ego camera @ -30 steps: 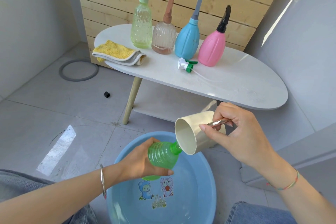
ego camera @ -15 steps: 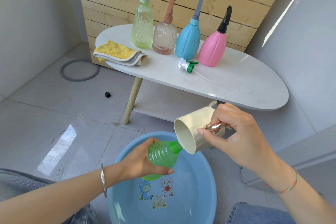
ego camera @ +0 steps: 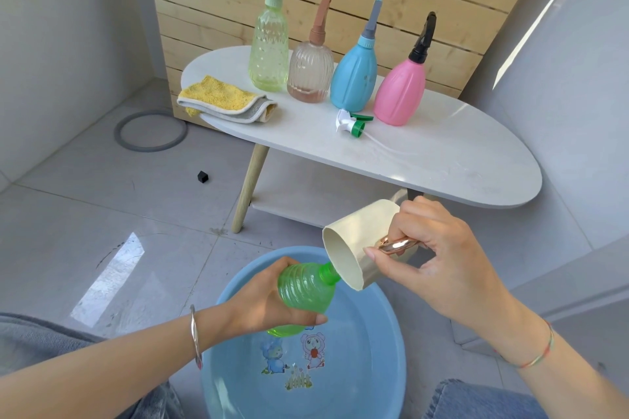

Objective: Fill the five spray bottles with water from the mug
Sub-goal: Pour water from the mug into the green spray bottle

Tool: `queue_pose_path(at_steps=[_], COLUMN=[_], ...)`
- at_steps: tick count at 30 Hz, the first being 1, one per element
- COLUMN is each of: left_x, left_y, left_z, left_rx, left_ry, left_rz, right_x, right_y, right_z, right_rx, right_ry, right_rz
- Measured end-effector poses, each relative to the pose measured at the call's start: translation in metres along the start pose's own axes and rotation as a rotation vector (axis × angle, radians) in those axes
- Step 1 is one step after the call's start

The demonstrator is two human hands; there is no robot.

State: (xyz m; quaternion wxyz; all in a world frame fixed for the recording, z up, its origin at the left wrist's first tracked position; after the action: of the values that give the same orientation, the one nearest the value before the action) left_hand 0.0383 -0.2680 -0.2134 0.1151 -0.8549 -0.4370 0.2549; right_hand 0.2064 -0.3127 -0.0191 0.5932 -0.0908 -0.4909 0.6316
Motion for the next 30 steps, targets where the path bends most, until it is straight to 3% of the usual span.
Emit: queue_pose_path(at_steps=[5,12,21,27,30], left_x=[-0.001,-0.002,-0.005,-0.007,-0.005], left_y=[-0.001,-0.008,-0.015,-0.017,-0.020], left_z=[-0.002,-0.008,-0.005,0.000,0.003], left_rx=[-0.019,0.001,-0.008,-0.022,-0.011], left_ry=[0.004,0.017,-0.023,-0.041,-0.058], left_rz=[0.003,-0.045,-0.106,-0.122,-0.136], right_x=[-0.001,-0.017,-0.094,-0.149,-0.169], right_y=[-0.003,-0.005,0.125,0.181,0.199], right_z=[-0.012,-0.084,-0.171,-0.191,-0.200], right_rx=[0.100,0.436,0.162,0.245,0.136], right_ry=[0.134,0.665,0.938,0.982,1.013], right_rz=[-0.058,-0.173,0.346,0.368,0.402])
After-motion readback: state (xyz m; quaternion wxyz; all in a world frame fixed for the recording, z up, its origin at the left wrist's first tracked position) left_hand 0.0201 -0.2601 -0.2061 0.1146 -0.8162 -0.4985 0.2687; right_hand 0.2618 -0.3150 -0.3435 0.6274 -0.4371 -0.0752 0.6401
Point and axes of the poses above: each hand's wrist, its own x-axis towards the middle knuckle, its own y-axis out of the palm, z = x × y, the point moved 6 cm from there along x, towards the middle knuckle, and after that the axes turned 9 degrees about x, right-handed, at the moved point
